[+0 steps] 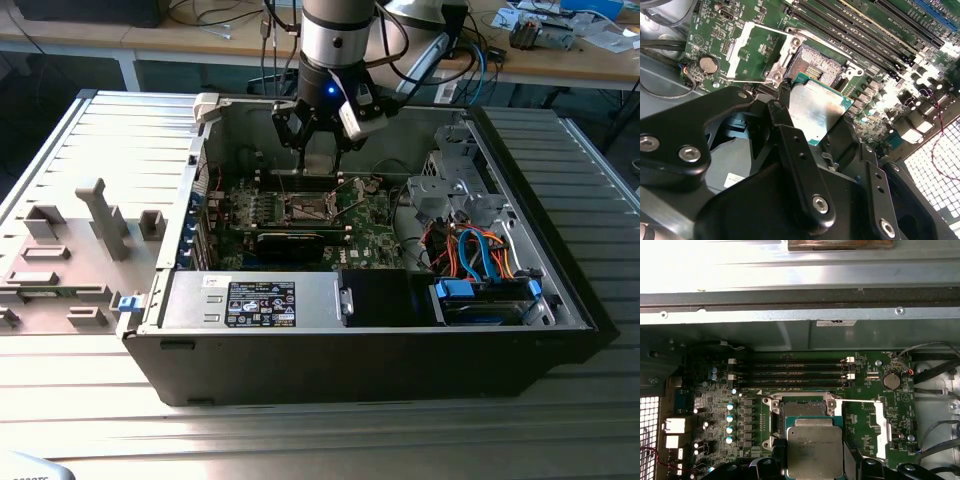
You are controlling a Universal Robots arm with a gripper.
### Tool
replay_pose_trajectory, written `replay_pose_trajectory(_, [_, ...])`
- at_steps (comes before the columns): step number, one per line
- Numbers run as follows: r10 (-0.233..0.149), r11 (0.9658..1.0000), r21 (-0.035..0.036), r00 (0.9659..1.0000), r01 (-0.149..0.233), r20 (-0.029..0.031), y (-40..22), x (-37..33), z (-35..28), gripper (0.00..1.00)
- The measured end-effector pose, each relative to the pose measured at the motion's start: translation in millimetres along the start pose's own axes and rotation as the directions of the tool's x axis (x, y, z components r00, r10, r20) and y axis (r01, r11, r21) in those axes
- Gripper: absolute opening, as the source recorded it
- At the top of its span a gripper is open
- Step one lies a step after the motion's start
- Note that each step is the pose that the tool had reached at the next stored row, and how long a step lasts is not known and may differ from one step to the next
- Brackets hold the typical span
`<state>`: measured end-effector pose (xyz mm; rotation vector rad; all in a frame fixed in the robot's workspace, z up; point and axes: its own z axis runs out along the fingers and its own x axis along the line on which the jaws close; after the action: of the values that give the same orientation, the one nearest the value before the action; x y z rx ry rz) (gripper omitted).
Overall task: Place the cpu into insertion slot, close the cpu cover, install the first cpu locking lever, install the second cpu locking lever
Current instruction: 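Place the cpu into insertion slot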
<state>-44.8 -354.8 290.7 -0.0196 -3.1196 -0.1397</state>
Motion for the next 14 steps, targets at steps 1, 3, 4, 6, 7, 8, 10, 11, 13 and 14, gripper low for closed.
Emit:
replay_pose_trajectory(1, [0.000, 1.0000, 0.0000, 1.0000, 0.000, 0.0000, 0.0, 0.0, 0.1, 0.54])
replay_pose_trajectory(3, [0.000, 1.0000, 0.0000, 1.0000, 0.000, 0.0000, -0.1, 0.0, 0.6, 0.54])
replay_pose_trajectory(4, [0.000, 1.0000, 0.0000, 1.0000, 0.000, 0.0000, -0.1, 0.0, 0.7, 0.54])
replay_pose_trajectory(6, [0.000, 1.0000, 0.0000, 1.0000, 0.000, 0.0000, -0.1, 0.0, 1.1, 0.54])
replay_pose_trajectory(7, [0.000, 1.0000, 0.0000, 1.0000, 0.000, 0.0000, -0.1, 0.0, 1.2, 0.54])
replay_pose_trajectory(8, [0.000, 1.0000, 0.0000, 1.0000, 0.000, 0.0000, -0.1, 0.0, 1.4, 0.54])
replay_pose_trajectory(10, [0.000, 1.0000, 0.0000, 1.0000, 0.000, 0.0001, -0.2, 0.3, 1.7, 0.54])
replay_pose_trajectory(11, [0.000, 1.0000, -0.0001, 1.0000, 0.000, 0.0001, -0.2, 0.5, 2.0, 0.54])
replay_pose_trajectory(13, [0.000, 1.0000, 0.0000, 1.0000, 0.000, 0.0001, -0.3, 1.0, 2.9, 0.54])
replay_pose_trajectory(14, [0.000, 1.0000, 0.0000, 1.0000, 0.000, 0.0000, -0.3, 1.1, 3.2, 0.54])
